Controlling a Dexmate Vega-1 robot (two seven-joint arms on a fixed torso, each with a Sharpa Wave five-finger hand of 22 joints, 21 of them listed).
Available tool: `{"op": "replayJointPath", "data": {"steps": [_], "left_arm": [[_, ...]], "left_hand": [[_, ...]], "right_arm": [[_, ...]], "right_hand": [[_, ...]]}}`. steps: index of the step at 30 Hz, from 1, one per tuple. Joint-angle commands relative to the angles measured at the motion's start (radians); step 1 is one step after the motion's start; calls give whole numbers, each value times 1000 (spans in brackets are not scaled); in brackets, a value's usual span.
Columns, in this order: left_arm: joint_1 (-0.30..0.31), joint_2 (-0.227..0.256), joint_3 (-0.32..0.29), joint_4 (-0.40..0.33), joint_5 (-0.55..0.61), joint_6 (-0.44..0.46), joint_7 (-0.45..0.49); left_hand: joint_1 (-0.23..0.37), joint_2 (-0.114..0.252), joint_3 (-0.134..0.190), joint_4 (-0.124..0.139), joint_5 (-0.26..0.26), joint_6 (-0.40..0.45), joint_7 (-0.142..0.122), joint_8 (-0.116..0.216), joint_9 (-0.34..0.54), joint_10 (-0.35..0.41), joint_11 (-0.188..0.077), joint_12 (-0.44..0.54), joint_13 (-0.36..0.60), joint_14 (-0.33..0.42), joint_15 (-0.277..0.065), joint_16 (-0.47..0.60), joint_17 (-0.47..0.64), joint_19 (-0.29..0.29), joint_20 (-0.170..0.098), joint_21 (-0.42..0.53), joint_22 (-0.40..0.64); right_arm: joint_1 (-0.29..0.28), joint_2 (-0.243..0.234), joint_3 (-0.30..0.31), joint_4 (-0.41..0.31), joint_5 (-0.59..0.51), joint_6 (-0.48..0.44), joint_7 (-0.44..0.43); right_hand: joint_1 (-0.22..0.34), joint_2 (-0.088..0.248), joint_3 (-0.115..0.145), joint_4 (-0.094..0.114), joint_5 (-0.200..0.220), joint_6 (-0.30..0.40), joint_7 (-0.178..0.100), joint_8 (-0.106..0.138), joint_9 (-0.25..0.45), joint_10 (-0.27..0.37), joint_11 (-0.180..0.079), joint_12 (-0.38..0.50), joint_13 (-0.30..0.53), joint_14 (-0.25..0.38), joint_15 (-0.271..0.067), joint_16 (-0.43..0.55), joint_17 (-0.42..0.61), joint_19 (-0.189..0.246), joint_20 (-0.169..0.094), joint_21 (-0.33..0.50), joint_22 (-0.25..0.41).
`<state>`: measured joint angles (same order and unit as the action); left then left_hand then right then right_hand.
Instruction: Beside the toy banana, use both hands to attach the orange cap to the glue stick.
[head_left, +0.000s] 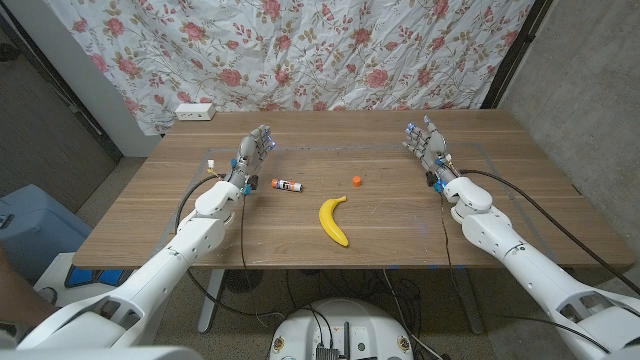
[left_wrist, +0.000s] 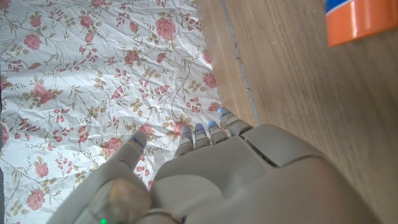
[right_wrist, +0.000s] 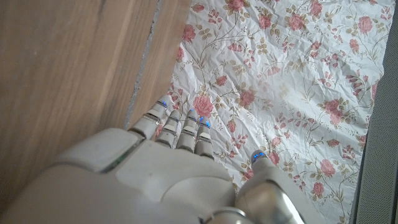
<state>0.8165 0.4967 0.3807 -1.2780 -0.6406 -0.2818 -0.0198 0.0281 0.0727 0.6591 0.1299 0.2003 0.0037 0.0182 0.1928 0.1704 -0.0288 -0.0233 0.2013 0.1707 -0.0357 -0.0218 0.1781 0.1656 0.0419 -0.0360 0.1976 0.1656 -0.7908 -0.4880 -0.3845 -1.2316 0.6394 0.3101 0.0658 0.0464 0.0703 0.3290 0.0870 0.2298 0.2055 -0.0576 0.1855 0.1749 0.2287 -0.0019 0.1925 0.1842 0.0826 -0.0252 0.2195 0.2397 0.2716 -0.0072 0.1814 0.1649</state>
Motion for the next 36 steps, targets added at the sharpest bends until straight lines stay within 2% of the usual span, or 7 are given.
{"op": "replayJointPath", "data": {"steps": [1,11,15,20,22,29,36], "left_arm": [[-36,3,18,2,24,54,18],[-24,56,25,-97,48,115,35],[-14,77,25,-127,62,123,40],[-4,108,25,-159,85,124,38],[3,121,22,-175,94,127,43],[16,159,17,-204,123,124,42],[17,193,19,-218,162,124,41]], "left_hand": [[6,94,11,-4,6,14,1,4,4,14,-3,7,5,6,-2,8,1,11,-36,3,3],[18,82,18,-28,2,32,-9,3,3,33,-13,8,5,19,-14,4,-1,19,-39,1,2],[31,68,21,-58,-3,56,-21,5,3,55,-21,10,5,33,-24,3,-2,29,-42,0,2],[42,63,24,-81,-7,74,-27,6,3,75,-34,12,5,47,-35,3,-3,34,-43,-2,1],[50,59,26,-99,-9,88,-31,7,3,93,-46,14,5,54,-43,3,-2,37,-45,-3,1],[62,54,28,-126,-12,106,-43,6,3,105,-51,12,5,57,-50,0,-2,39,-48,-6,1],[68,50,27,-143,-14,115,-53,5,3,115,-63,11,5,56,-57,-2,-2,35,-51,-9,1]], "right_arm": [[62,27,-15,115,-23,54,44],[42,33,-4,109,-23,85,23],[31,35,-1,99,-29,96,5],[18,22,-1,68,-37,83,-12],[15,17,-1,61,-44,81,-22],[3,10,1,46,-57,84,-44],[4,25,-1,66,-61,106,-50]], "right_hand": [[-3,2,4,0,4,6,3,4,2,9,3,5,4,8,0,5,3,5,-2,5,2],[-2,-3,3,-3,4,7,7,4,2,6,2,3,4,6,-2,2,0,4,-5,5,2],[-1,-3,4,-5,4,8,8,5,2,5,2,3,3,5,-4,1,-1,3,-6,4,1],[1,-2,5,-7,5,9,8,5,2,3,2,2,3,5,-3,-1,-3,2,-7,4,1],[2,-2,6,-7,5,9,8,5,2,3,2,1,3,6,-5,-1,-4,3,-7,4,1],[3,0,8,-9,5,12,8,5,2,4,1,2,3,6,-5,-3,-6,3,-9,4,1],[5,1,9,-11,6,9,6,4,2,1,0,0,3,6,-5,-4,-8,2,-10,4,1]]}}
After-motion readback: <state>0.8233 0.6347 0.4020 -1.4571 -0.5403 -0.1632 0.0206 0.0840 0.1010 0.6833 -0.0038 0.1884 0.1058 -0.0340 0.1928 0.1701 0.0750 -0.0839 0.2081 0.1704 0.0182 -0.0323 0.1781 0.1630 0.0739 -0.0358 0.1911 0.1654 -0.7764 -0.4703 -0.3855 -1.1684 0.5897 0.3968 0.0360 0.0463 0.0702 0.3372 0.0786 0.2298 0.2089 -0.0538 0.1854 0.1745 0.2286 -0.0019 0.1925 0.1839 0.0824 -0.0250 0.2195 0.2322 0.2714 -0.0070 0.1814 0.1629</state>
